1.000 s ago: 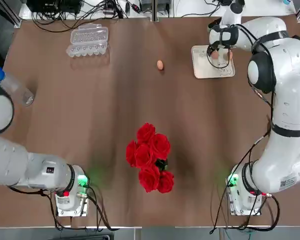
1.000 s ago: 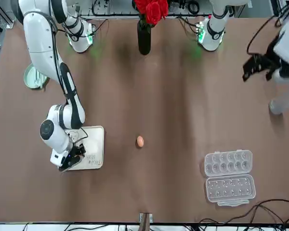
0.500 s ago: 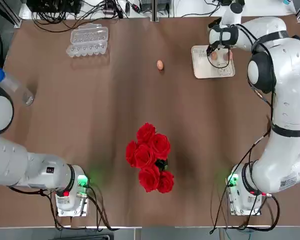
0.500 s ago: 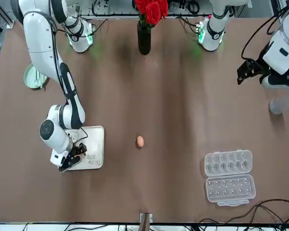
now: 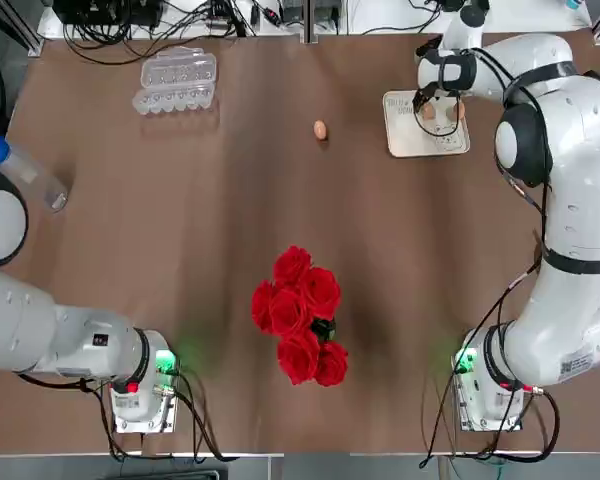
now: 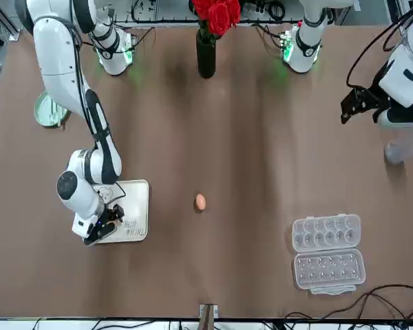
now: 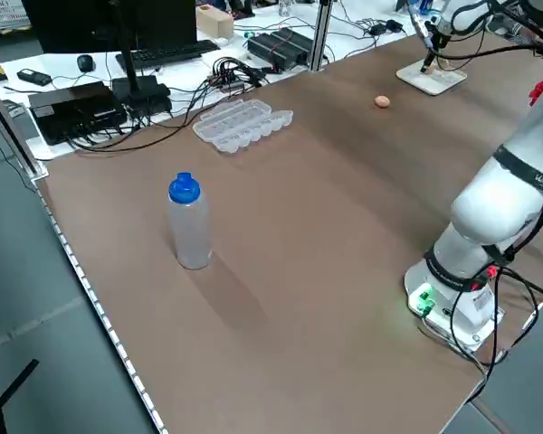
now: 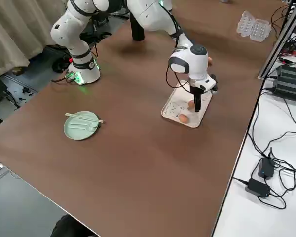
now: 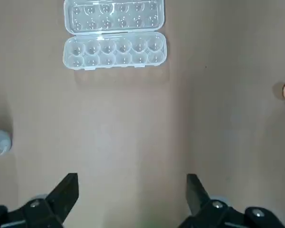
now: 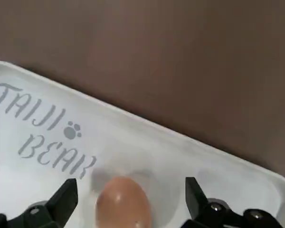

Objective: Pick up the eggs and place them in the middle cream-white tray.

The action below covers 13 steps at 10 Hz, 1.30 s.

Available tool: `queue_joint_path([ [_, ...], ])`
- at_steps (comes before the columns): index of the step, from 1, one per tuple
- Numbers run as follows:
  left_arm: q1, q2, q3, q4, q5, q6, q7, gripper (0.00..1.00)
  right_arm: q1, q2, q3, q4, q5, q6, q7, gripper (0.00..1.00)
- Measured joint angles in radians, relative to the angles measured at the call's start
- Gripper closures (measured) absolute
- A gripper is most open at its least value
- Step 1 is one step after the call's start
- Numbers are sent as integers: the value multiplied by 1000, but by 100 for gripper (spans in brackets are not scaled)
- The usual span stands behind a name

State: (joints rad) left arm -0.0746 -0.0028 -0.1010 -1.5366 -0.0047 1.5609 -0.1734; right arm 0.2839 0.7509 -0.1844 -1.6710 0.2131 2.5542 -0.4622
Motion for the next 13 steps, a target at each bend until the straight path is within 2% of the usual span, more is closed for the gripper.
queue_joint_path([
  [2, -19, 0, -13, 5, 0, 1, -4, 0, 1, 0, 6, 2, 0, -8, 0, 0],
  [6, -12, 0, -12, 19, 0, 1, -4, 0, 3, -15, 12, 71, 0, -158, 0, 0],
  [10, -10, 0, -11, 24, 0, 1, -4, 0, 12, -19, 16, 110, 2, -219, 21, 0],
  [13, -7, 0, -8, 25, 0, 1, -4, 0, 126, -20, 34, 120, 2, -249, 174, 0],
])
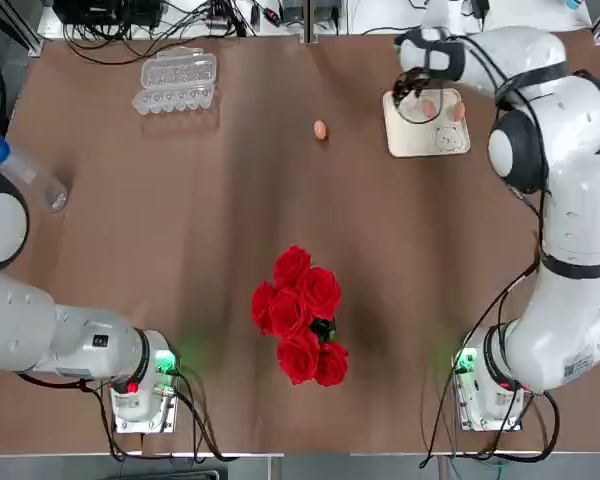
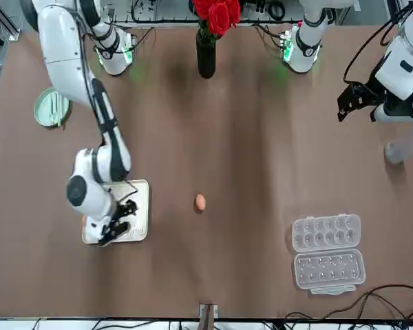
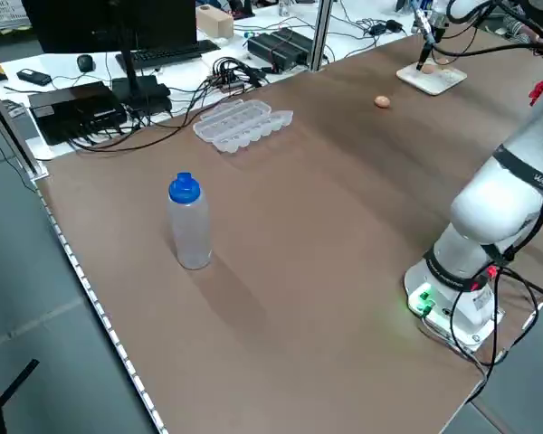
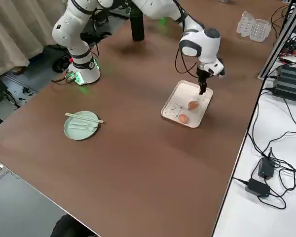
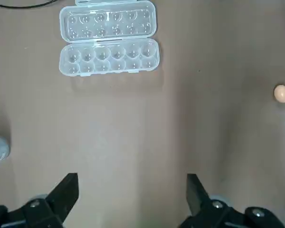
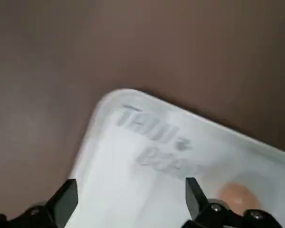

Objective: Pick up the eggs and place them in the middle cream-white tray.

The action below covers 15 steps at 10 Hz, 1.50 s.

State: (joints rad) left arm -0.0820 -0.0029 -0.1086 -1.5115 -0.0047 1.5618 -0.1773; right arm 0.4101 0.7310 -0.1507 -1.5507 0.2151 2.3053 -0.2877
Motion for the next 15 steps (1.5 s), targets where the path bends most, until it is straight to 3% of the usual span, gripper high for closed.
queue_joint_path([
  [2, 2, 0, 1, 1, 0, 0, 0, 0, 69, -1, 55, 20, 0, 0, 118, 0],
  [5, 10, 1, 6, 1, 0, 0, 0, 0, 73, -1, 148, 51, 0, 7, 282, 3],
  [7, 10, 1, 6, 1, 0, 0, 0, 0, 87, 1, 184, 88, 0, 42, 383, 6],
  [11, 11, 6, 7, 1, 0, -1, 0, 0, 148, 78, 190, 100, 0, 235, 490, 13],
  [15, 12, 16, 7, 1, 0, -1, 0, 0, 190, 144, 191, 121, 0, 312, 530, 11],
])
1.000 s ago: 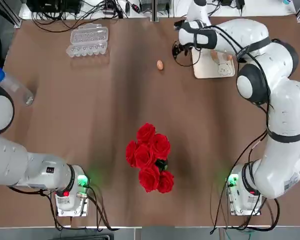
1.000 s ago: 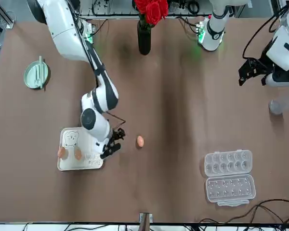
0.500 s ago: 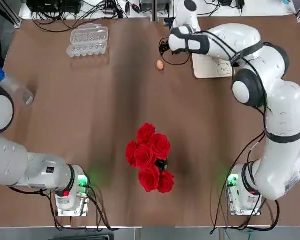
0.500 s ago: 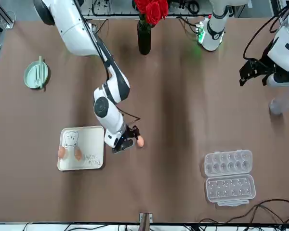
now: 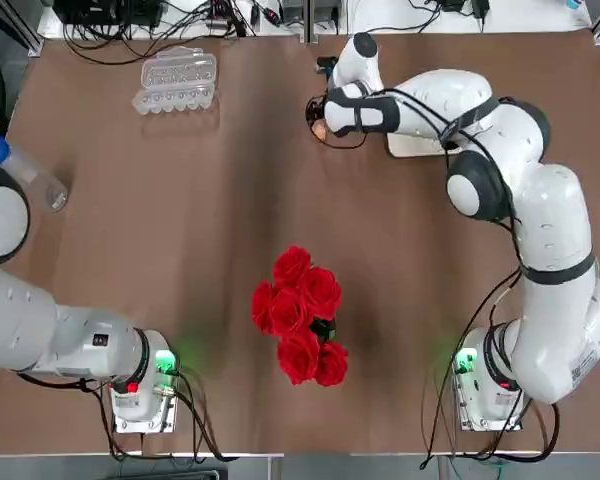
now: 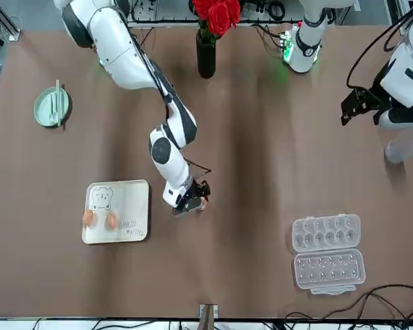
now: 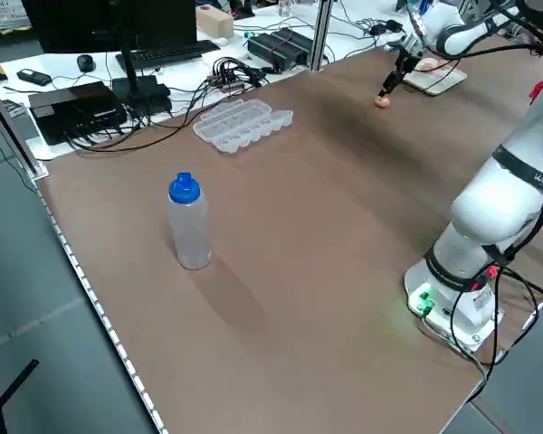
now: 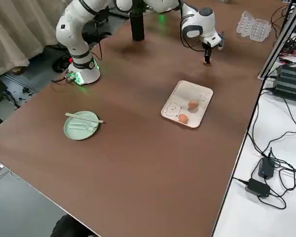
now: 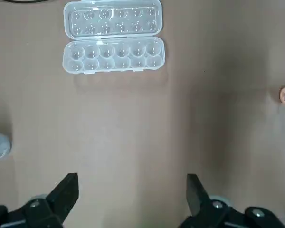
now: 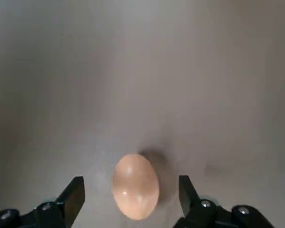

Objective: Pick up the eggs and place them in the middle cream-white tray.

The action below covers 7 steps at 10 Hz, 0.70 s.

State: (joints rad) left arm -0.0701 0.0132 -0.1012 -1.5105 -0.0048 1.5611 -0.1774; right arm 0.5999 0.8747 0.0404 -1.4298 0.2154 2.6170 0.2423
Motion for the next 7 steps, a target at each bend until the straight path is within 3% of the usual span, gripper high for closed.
queue_joint_path([
  [5, 0, 1, -1, 1, 0, 0, 0, 0, 5, 49, -1, 10, -1, 61, 1, 10],
  [7, 0, 1, -1, 1, 0, 0, 0, 0, 5, 55, -2, 13, -1, 63, 1, 15],
])
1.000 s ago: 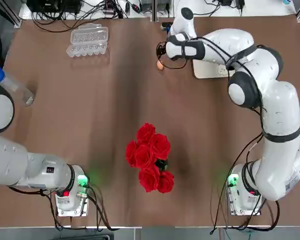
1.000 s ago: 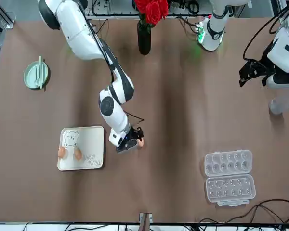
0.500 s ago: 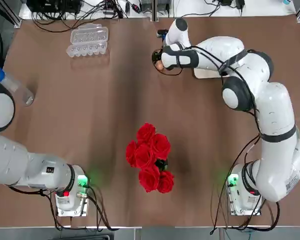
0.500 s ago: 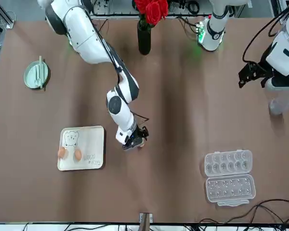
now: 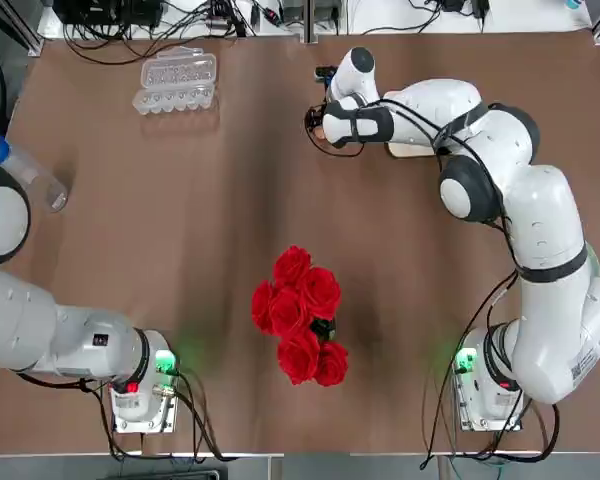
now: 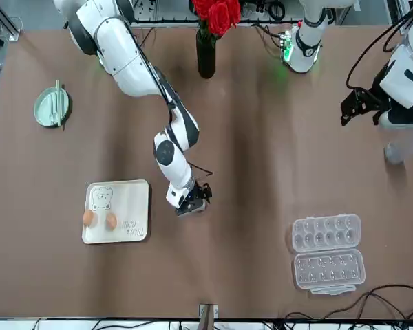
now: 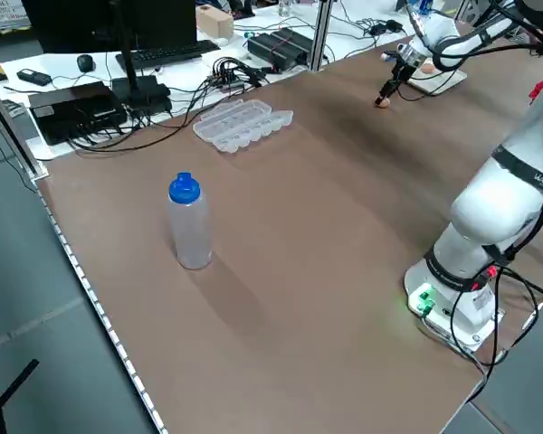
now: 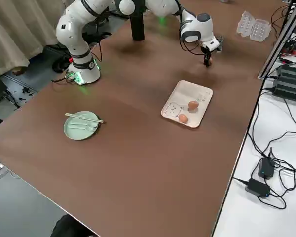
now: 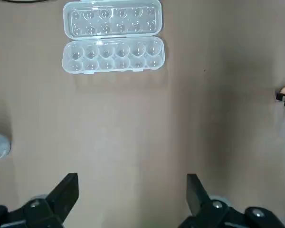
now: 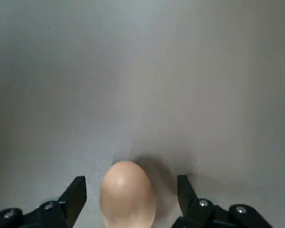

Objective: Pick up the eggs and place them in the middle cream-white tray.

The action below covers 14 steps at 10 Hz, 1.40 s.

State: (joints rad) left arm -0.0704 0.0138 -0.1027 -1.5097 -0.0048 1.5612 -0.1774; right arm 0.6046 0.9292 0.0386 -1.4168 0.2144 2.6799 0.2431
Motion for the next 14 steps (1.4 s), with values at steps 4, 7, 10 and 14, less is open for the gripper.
queue_joint_path([
  [4, -1, 0, -2, 1, 0, 0, 0, 0, 0, 0, -1, 5, 0, -1, 0, 51],
  [7, -1, 0, -5, 1, 0, 0, 0, 0, -4, 0, -3, 8, 0, -9, 0, 52],
  [10, -3, 0, -6, 2, 0, 0, 0, 0, -9, -14, -24, 47, -1, -160, 0, 52],
  [14, -3, 0, -7, 2, 0, 0, 0, 0, -14, -97, -142, 71, -2, -412, -21, 52],
])
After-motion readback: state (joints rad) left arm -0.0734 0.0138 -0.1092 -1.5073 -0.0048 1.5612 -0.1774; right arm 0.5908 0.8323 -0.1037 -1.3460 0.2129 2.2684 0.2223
